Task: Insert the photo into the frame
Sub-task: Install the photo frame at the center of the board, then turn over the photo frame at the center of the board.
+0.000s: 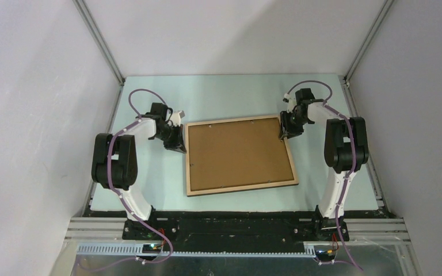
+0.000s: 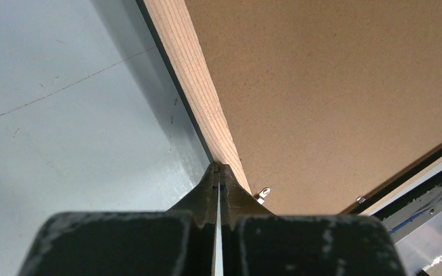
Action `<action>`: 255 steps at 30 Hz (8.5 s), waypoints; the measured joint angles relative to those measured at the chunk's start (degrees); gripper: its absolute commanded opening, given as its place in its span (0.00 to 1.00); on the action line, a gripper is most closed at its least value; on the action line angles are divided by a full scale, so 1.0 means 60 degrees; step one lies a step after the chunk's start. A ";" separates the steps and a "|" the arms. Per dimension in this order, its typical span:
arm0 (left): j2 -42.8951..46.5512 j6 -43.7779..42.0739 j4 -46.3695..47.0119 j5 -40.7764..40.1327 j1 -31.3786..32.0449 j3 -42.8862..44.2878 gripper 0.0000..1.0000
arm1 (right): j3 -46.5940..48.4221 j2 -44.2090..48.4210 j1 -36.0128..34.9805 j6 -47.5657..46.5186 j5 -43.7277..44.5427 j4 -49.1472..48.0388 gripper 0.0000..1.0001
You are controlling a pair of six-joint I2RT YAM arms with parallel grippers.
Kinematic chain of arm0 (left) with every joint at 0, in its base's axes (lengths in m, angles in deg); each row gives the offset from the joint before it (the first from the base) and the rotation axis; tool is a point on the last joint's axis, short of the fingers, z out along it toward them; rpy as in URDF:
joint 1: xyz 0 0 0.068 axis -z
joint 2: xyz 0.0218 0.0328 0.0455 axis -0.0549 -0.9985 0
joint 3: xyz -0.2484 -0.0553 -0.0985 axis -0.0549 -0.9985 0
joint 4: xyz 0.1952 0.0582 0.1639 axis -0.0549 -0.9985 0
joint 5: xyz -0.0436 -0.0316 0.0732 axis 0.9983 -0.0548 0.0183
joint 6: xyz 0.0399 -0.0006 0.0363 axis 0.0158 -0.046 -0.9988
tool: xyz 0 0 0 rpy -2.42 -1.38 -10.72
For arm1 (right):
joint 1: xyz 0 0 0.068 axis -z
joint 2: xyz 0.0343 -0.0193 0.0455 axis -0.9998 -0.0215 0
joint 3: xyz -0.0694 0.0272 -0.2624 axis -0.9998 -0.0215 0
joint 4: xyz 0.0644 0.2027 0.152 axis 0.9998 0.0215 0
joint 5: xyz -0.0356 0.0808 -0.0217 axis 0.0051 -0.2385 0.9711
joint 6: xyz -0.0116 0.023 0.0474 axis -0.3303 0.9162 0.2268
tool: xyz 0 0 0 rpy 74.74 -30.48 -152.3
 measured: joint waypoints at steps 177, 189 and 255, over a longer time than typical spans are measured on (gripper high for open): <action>0.4131 -0.1847 -0.0109 -0.0965 -0.0102 -0.0656 0.82 | -0.5457 0.5880 -0.7195 -0.4324 0.2113 0.0543 0.72; 0.4127 -0.1843 -0.0109 -0.0958 -0.0102 -0.0656 0.82 | -0.5457 0.5468 -0.7420 -0.4452 0.2317 0.0408 0.62; 0.5100 -0.7417 -0.0270 -0.5912 0.8502 -0.0568 0.58 | 0.2375 0.3548 -0.4422 -0.5133 -0.2608 0.6608 0.00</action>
